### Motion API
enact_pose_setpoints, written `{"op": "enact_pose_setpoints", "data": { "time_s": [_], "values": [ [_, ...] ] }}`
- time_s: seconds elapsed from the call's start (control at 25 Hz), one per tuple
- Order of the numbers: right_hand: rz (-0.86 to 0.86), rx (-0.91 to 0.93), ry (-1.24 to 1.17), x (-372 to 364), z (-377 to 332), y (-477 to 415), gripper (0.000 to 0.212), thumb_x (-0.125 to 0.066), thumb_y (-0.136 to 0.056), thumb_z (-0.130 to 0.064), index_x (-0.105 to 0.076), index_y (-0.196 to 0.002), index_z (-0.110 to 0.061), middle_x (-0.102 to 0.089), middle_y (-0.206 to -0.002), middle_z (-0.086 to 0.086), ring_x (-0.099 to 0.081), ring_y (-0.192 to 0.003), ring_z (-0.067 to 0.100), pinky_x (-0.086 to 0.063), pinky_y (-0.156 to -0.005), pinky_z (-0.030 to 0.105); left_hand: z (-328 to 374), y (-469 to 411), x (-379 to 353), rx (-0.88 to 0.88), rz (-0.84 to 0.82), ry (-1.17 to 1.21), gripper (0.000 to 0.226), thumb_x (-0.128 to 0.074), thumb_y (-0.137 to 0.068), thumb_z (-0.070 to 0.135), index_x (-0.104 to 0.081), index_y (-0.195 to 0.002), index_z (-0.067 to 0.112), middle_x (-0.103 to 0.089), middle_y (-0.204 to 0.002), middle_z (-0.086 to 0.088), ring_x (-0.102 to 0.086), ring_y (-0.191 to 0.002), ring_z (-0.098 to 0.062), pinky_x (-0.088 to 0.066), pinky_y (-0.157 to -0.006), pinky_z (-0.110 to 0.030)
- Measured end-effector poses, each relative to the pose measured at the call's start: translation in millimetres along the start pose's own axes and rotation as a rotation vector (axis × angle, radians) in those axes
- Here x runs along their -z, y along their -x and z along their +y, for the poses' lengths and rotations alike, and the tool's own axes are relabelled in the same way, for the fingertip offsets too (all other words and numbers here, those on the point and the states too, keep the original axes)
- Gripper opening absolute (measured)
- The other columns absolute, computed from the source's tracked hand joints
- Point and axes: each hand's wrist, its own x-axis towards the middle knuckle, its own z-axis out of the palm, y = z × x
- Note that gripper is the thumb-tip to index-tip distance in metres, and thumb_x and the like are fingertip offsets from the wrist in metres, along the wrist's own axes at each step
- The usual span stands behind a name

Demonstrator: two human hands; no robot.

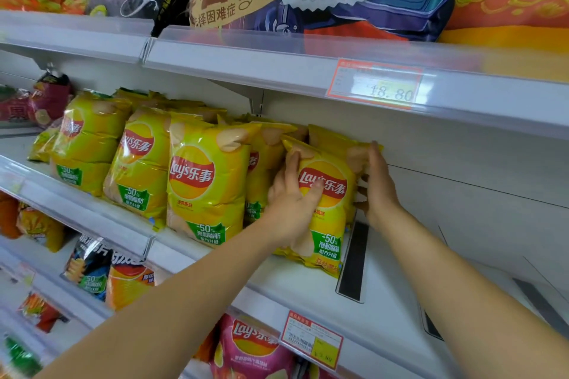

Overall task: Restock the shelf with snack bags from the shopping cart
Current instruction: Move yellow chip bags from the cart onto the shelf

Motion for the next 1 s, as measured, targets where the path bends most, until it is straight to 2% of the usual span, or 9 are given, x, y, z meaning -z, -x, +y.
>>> {"op": "enact_pose_setpoints", "data": {
  "time_s": [0.08, 0.2, 0.36, 0.52, 0.64, 0.72, 0.76, 0.88, 1.0],
  "values": [
    [0.015, 0.105, 0.076, -10.3, 1.4, 3.6, 0.084, -0.058, -0.078, -0.069, -0.026, -0.145, -0.033, -0.052, -0.136, 0.0, -0.057, -0.115, 0.022, -0.048, -0.099, 0.047, -0.6, -4.9, -13.5, 0.005, 0.08, -0.024, 0.07, -0.034, -0.097, 0.06, 0.004, -0.152, 0.04, -0.012, -0.161, 0.0, -0.015, -0.147, -0.028, -0.017, -0.119, -0.051],
    [0.087, 0.218, 0.191, -20.3, 11.1, 9.7, 0.099, -0.073, -0.076, -0.052, -0.011, -0.15, -0.03, -0.04, -0.145, 0.007, -0.05, -0.125, 0.024, -0.045, -0.104, 0.045, -11.6, -9.2, -24.2, -0.052, 0.115, 0.042, 0.07, -0.035, -0.096, 0.06, -0.002, -0.154, 0.037, -0.016, -0.16, -0.002, -0.019, -0.146, -0.025, -0.017, -0.118, -0.041],
    [0.105, 0.248, 0.381, -21.9, 13.6, 17.0, 0.095, -0.069, -0.083, -0.046, -0.008, -0.152, -0.026, -0.028, -0.15, 0.013, -0.039, -0.134, 0.029, -0.037, -0.108, 0.039, -17.5, -14.3, -24.4, -0.073, 0.12, 0.023, 0.067, -0.038, -0.099, 0.052, -0.007, -0.155, 0.031, -0.016, -0.161, -0.003, -0.016, -0.148, -0.023, -0.013, -0.119, -0.038],
    [0.001, 0.21, 0.421, -10.2, 8.3, 23.8, 0.093, -0.063, -0.083, -0.056, -0.004, -0.152, -0.034, -0.034, -0.151, 0.005, -0.046, -0.13, 0.026, -0.044, -0.104, 0.043, -19.4, -3.6, -9.5, -0.091, 0.092, -0.068, 0.063, -0.035, -0.1, 0.05, -0.009, -0.155, 0.029, -0.012, -0.161, -0.004, -0.013, -0.148, -0.026, -0.015, -0.121, -0.042],
    [0.044, 0.275, 0.626, -4.3, -2.0, 49.5, 0.079, -0.056, -0.09, -0.051, -0.012, -0.152, -0.033, -0.04, -0.148, 0.008, -0.045, -0.13, 0.029, -0.043, -0.105, 0.045, -16.2, 31.3, 14.0, -0.212, 0.025, -0.024, 0.056, -0.037, -0.103, 0.039, -0.018, -0.154, 0.026, -0.013, -0.161, 0.0, -0.017, -0.147, -0.017, -0.021, -0.121, -0.037],
    [0.162, 0.502, 0.871, -9.6, -6.5, 78.2, 0.066, -0.049, -0.094, -0.049, -0.025, -0.151, -0.025, -0.035, -0.15, 0.018, -0.03, -0.139, 0.033, -0.027, -0.114, 0.041, -15.6, 62.4, 40.1, -0.356, -0.019, -0.029, 0.049, -0.04, -0.104, 0.03, -0.03, -0.151, 0.021, -0.021, -0.159, 0.001, -0.021, -0.145, -0.009, -0.02, -0.118, -0.022],
    [0.159, 0.635, 0.929, -19.7, -5.2, 98.8, 0.061, -0.044, -0.094, -0.049, -0.034, -0.148, -0.022, -0.034, -0.149, 0.02, -0.027, -0.141, 0.033, -0.022, -0.115, 0.04, -20.0, 80.4, 58.8, -0.429, -0.035, -0.054, 0.046, -0.041, -0.104, 0.027, -0.036, -0.148, 0.019, -0.027, -0.158, 0.001, -0.024, -0.143, -0.006, -0.019, -0.114, -0.015],
    [0.017, 0.904, 0.83, -67.3, 9.0, 167.9, 0.044, -0.042, -0.094, -0.035, -0.057, -0.13, -0.013, -0.043, -0.141, 0.017, -0.034, -0.134, 0.03, -0.021, -0.112, 0.03, -56.8, 135.6, 122.2, -0.548, -0.043, -0.153, 0.04, -0.044, -0.101, 0.023, -0.049, -0.139, 0.014, -0.045, -0.148, -0.003, -0.036, -0.137, -0.009, -0.023, -0.111, -0.011],
    [-0.18, 0.911, 0.708, -140.5, 46.7, 244.8, 0.025, -0.048, -0.095, -0.016, -0.064, -0.114, -0.011, -0.051, -0.131, 0.008, -0.041, -0.127, 0.02, -0.023, -0.108, 0.016, -130.4, 203.5, 203.3, -0.408, 0.022, -0.233, 0.036, -0.046, -0.101, 0.022, -0.052, -0.136, 0.016, -0.053, -0.141, -0.001, -0.045, -0.133, -0.012, -0.034, -0.11, -0.023]
  ]
}}
